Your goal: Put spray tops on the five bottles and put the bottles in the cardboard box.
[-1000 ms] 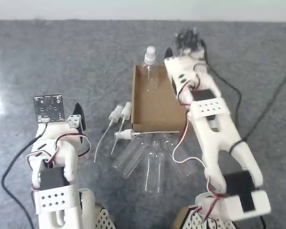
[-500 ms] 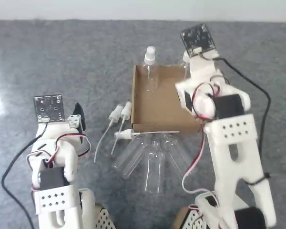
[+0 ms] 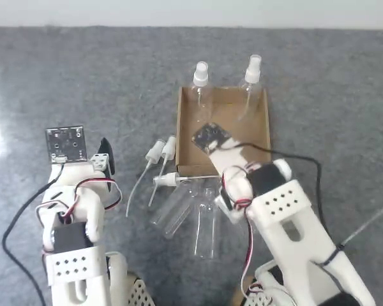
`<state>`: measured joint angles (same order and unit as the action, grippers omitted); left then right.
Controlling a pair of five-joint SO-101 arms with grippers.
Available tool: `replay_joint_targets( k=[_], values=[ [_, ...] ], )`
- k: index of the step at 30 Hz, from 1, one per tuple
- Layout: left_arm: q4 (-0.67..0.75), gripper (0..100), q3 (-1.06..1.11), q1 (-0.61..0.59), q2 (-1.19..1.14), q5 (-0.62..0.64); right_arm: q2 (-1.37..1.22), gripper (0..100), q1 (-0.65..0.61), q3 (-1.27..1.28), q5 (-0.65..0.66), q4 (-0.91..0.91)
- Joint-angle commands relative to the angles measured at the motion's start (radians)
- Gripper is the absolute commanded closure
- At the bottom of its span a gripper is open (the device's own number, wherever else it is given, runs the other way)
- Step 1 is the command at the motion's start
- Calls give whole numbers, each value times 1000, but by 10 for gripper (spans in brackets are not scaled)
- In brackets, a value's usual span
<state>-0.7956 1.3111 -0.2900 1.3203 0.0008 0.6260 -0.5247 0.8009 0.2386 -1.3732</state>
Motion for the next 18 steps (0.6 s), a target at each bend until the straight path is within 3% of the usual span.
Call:
replay_joint_targets(
  k=[1, 7, 15, 18],
  values=[
    [-5, 859, -5, 2, -6, -8, 47, 611, -12, 72, 11, 70],
    [-5, 859, -5, 2, -6, -8, 35, 623, -13, 170, -48, 150],
    [-5, 859, -5, 2, -6, -8, 38, 890, 22, 275, -46, 265],
    [-3, 859, -5, 2, -6, -8, 41, 934, 27, 324, 0, 291]
  ],
)
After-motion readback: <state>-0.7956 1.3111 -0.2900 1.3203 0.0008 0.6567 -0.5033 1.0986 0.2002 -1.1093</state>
